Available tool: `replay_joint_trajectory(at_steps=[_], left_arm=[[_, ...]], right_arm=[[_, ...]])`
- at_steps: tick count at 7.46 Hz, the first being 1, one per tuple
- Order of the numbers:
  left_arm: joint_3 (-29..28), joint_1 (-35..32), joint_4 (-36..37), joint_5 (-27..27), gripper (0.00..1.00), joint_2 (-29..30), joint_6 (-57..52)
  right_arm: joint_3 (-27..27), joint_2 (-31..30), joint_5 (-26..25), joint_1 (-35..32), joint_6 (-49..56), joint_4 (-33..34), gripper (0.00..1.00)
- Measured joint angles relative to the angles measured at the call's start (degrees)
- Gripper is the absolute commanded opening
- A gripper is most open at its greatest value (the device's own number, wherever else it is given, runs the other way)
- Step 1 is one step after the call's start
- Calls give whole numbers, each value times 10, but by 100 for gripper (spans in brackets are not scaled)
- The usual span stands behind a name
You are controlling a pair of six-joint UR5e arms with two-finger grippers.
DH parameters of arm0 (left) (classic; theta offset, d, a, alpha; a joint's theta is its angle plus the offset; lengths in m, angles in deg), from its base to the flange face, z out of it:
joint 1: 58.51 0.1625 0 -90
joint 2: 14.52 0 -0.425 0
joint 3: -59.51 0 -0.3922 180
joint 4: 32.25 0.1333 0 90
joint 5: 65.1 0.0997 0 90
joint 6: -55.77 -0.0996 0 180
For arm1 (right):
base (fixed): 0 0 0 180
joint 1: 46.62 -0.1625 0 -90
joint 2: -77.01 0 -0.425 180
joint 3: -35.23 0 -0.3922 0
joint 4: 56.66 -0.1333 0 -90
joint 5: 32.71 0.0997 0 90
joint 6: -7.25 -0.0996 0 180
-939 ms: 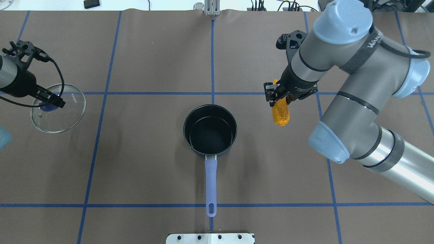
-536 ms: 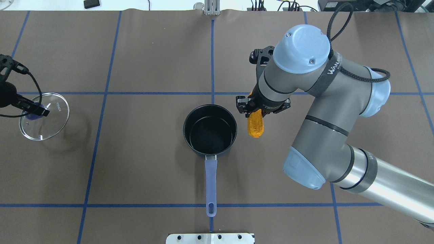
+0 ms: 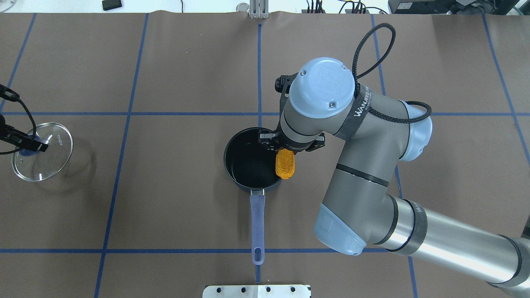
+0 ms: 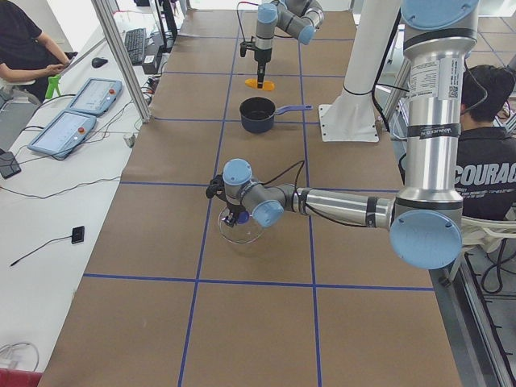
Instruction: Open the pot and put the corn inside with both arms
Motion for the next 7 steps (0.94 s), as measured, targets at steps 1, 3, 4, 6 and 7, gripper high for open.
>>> replay_joint_trajectory(at_steps=[1,3,4,6,7], left_arm=[[0,0,-4,2,58,-4,3],[-3,0,-9,4,58,-6,6],[-5,1,-10,5,58,-6,6],[-7,2,-10,6,58,-5,6],[-7,3,-11,6,58,-5,6]], right_arm=[[14,9,-4,4,-2,-2,45],[36,15,-6,6,-3,-24,45],[43,15,-6,6,-3,-32,45],[49,16,-6,7,-2,-38,45],[59,17,-6,7,-1,-44,45]])
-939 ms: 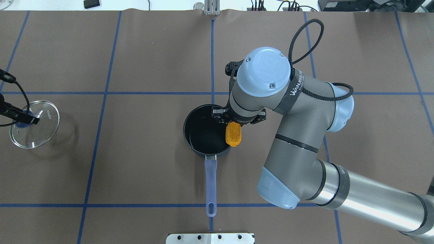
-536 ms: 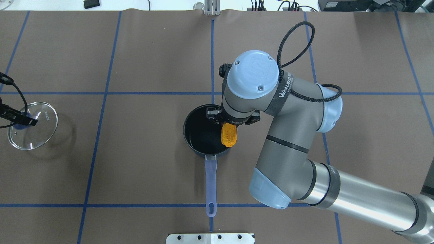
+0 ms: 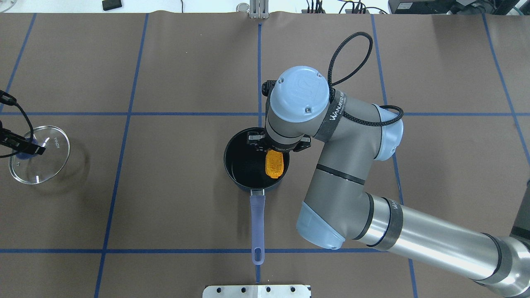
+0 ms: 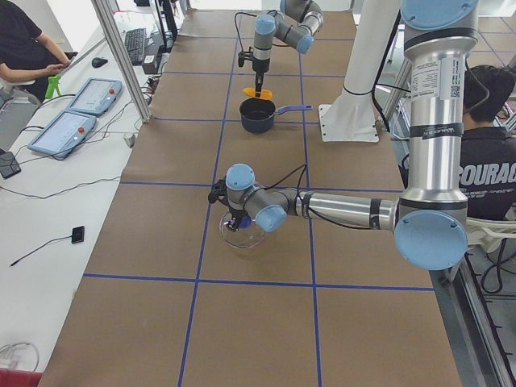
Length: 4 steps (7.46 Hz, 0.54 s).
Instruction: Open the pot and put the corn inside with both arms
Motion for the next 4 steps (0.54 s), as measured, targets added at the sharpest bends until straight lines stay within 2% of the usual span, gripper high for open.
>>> replay_joint_trajectory(at_steps=[4], left_arm=[[-8,2,0,2,58,4,0]], right_arm=[[33,2,-2,3,-2,-40,45]])
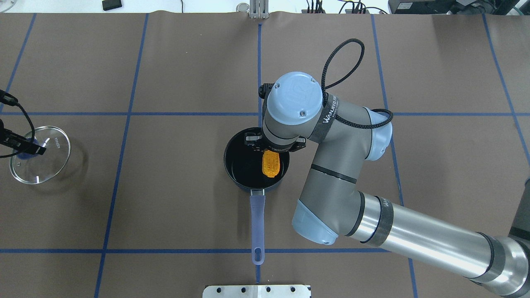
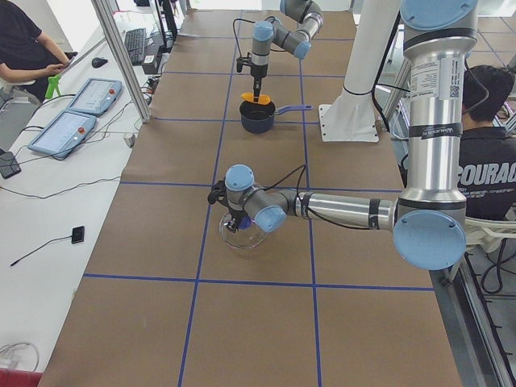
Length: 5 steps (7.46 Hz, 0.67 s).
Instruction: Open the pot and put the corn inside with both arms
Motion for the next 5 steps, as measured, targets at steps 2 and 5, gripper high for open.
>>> replay_joint_trajectory(at_steps=[2,5], left_arm=[[-6,1,0,3,58,4,0],[-8,1,0,3,59,5,0]], right_arm=[[2,0,0,1,0,-1,48],[5,5,-7,1,0,-1,100]])
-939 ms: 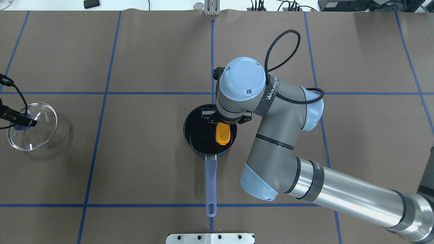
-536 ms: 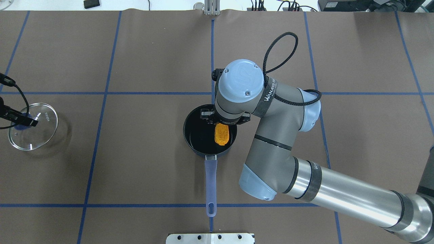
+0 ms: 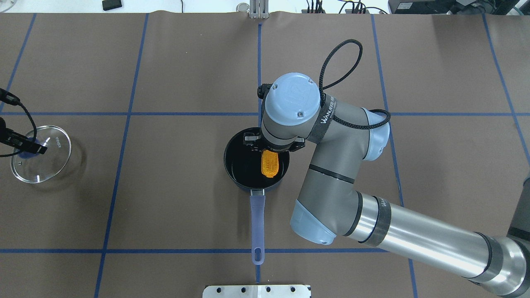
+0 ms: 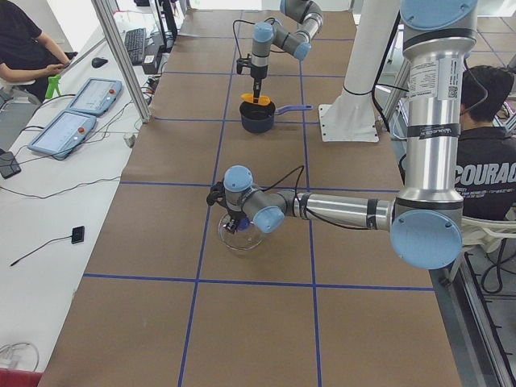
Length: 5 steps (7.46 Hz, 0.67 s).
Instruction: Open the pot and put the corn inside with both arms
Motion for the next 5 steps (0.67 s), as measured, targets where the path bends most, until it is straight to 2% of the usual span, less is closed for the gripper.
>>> replay_joint_trajectory(at_steps=[5], left_arm=[[-2,2,1,14,59,3,0]], right_arm=[[0,3,-10,0,6,0,100]])
